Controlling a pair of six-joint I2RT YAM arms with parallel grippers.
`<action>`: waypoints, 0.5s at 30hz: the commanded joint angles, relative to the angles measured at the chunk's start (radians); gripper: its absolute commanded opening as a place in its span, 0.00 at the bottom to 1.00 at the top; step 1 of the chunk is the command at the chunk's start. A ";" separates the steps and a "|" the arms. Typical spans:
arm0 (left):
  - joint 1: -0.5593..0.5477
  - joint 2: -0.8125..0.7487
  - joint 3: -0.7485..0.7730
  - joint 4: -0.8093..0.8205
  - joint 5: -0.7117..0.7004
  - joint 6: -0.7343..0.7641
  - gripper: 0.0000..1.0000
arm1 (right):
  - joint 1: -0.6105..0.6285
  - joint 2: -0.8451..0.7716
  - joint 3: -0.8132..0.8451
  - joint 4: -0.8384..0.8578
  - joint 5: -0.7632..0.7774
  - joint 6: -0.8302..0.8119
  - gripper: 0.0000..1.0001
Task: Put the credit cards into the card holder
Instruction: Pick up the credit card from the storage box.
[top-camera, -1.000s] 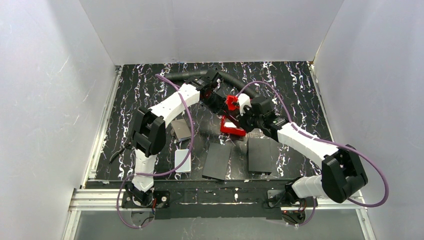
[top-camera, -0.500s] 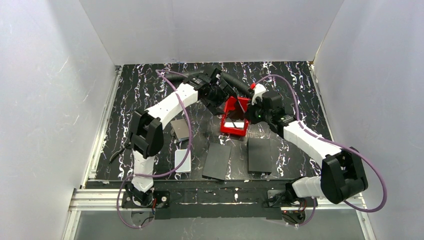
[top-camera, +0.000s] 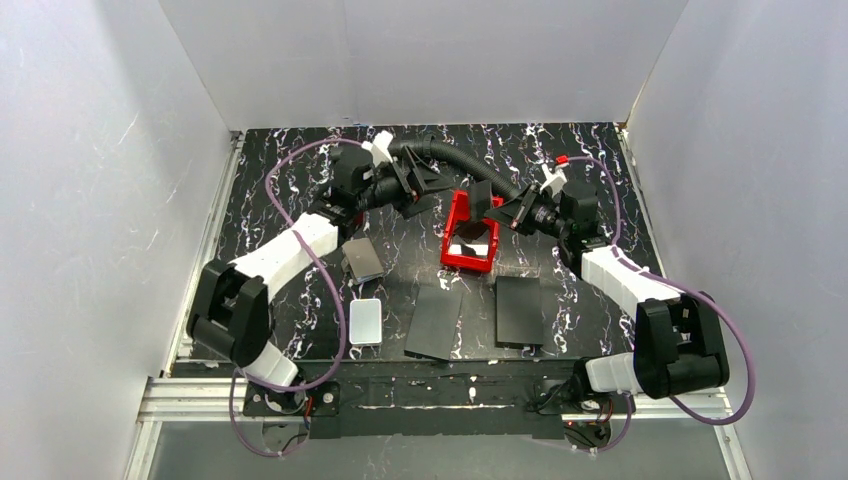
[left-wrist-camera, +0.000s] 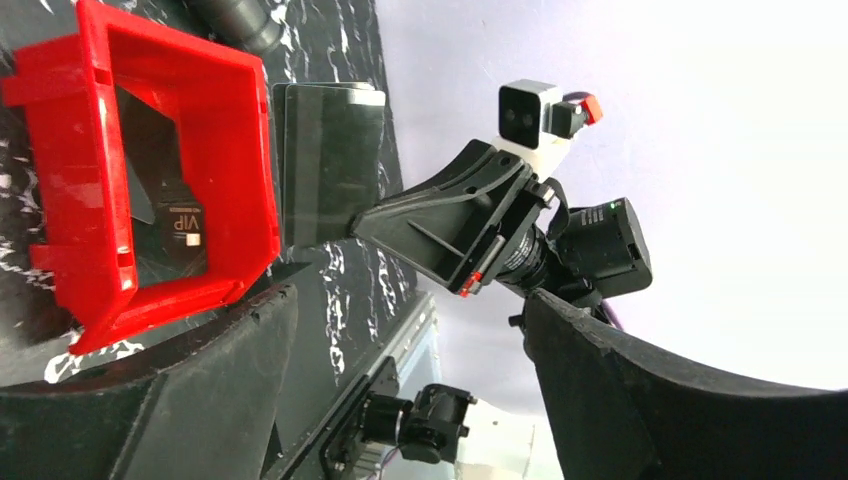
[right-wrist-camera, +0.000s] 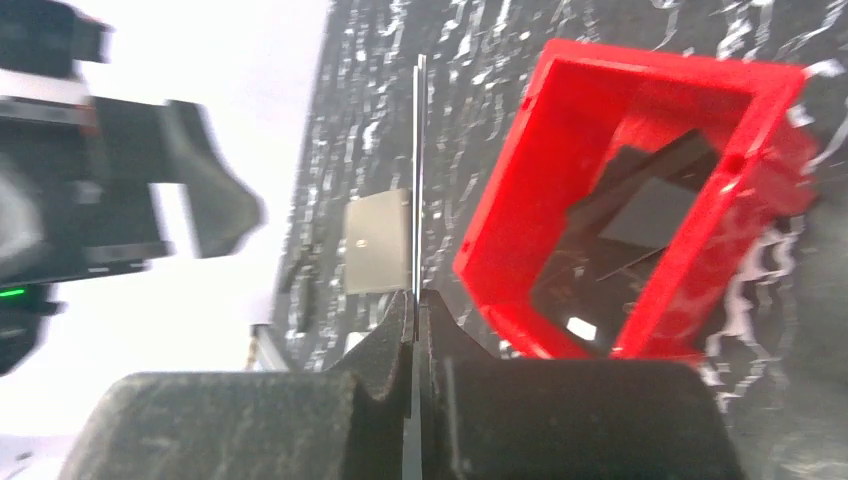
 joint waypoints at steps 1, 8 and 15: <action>0.004 0.067 -0.084 0.369 0.206 -0.105 0.80 | -0.001 -0.004 -0.056 0.306 -0.117 0.303 0.01; -0.006 0.166 -0.080 0.496 0.229 -0.219 0.53 | 0.000 -0.017 -0.044 0.315 -0.108 0.365 0.01; -0.018 0.153 -0.122 0.498 0.201 -0.218 0.45 | -0.001 -0.009 -0.051 0.356 -0.096 0.416 0.01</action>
